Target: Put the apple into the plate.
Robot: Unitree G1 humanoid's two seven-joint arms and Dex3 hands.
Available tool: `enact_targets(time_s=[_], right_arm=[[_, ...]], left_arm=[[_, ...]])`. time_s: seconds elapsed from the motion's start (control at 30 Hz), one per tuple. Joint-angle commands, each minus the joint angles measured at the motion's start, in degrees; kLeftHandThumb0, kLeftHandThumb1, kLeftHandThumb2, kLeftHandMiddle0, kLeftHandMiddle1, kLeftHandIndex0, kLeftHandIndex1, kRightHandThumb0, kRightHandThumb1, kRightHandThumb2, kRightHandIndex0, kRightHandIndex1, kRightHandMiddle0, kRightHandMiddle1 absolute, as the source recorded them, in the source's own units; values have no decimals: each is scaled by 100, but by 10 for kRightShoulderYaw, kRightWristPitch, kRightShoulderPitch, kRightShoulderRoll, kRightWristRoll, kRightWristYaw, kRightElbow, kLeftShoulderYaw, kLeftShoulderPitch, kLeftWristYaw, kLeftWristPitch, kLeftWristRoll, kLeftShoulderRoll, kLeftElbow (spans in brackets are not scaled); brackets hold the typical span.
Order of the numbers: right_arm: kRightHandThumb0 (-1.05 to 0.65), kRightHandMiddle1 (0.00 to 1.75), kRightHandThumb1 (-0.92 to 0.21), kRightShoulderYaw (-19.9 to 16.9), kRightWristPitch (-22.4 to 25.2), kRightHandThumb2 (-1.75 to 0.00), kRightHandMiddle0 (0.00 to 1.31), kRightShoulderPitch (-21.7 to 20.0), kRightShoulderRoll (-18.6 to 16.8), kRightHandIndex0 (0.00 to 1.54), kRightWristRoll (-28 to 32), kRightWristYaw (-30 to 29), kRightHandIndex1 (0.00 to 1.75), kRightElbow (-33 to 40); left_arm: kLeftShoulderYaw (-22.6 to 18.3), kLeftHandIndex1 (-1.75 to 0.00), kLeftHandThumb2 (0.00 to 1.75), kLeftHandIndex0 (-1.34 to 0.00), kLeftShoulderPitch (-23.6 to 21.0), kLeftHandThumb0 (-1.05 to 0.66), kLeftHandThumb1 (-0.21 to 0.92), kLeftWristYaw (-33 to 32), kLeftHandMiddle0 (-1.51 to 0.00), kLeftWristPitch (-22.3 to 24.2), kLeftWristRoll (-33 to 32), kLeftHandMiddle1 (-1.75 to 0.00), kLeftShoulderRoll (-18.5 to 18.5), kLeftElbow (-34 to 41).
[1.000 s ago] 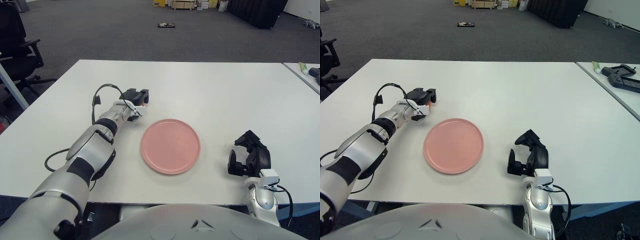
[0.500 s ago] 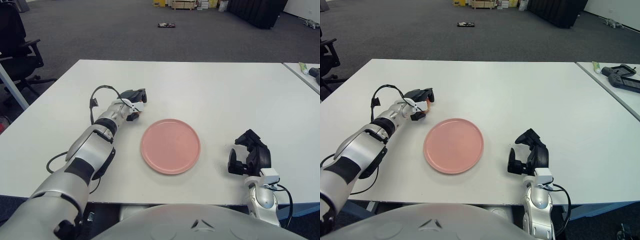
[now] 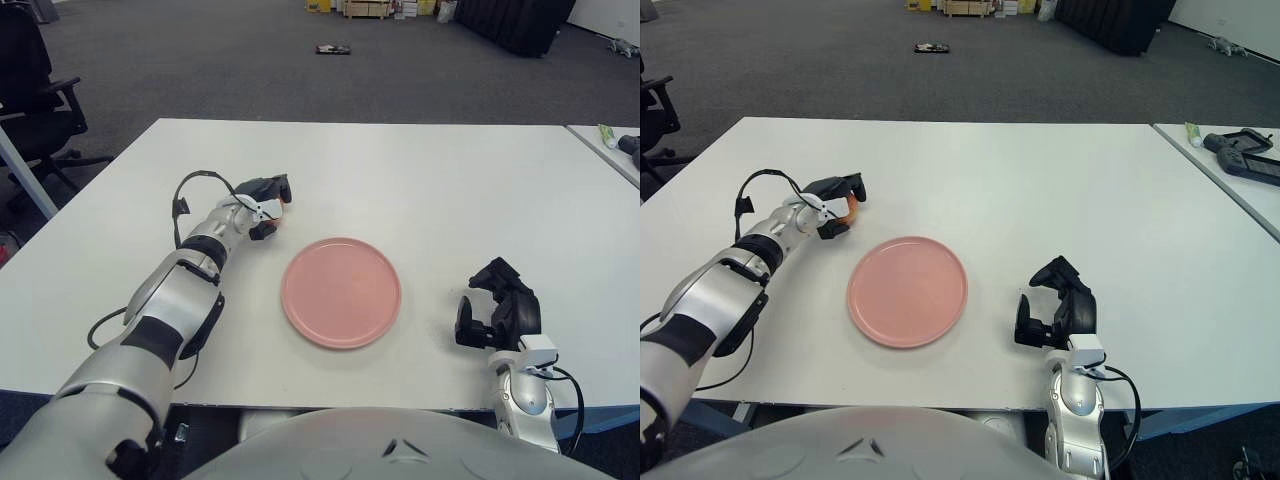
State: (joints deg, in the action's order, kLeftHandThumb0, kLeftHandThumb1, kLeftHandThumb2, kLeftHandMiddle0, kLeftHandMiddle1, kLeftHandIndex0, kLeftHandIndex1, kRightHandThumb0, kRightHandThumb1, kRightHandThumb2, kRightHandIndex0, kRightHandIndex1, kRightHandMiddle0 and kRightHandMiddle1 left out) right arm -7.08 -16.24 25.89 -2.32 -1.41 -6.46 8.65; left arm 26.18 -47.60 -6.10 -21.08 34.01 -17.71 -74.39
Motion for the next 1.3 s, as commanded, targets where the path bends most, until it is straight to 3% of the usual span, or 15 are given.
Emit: enact_targets(time_s=[0.0,0.3,0.67,0.97,1.17,1.27], right_arm=[[-1,169,7,-2,-13,-175,70,-12,5,91,2,5,175,-11],[-1,170,7,-3,-23,-175,69,-17,8,91,2,8,175,-23],[-1,172,6,-4,-17,-175,67,-20,9,91,3,10,175,-26],[-1,173,6,-4,-15,-175,67,-20,7,91,11,14,175,-28],[-1,171,7,-2,-20,-175,68,-21,2,91,14,13,175,-28],[-1,170,7,-2,-15,-175,69,-21,2,91,16,13,175,-27]], left_arm=[[-3,-175,151,-54,-9,0,11,-18,-83,-18,3,-158,-19,17],[5,-175,145,-47,-20,0,21,-34,-69,-45,22,-172,-46,45],[-7,-175,154,-53,-5,0,13,-36,-74,-78,22,-175,-81,116],[-26,-175,148,-48,9,0,19,-41,-70,-99,14,-175,-95,175],[-57,-175,147,-49,114,0,18,3,-73,-128,-29,-170,-114,402],[-59,-175,151,-53,148,0,12,22,-80,-138,-46,-164,-114,475]])
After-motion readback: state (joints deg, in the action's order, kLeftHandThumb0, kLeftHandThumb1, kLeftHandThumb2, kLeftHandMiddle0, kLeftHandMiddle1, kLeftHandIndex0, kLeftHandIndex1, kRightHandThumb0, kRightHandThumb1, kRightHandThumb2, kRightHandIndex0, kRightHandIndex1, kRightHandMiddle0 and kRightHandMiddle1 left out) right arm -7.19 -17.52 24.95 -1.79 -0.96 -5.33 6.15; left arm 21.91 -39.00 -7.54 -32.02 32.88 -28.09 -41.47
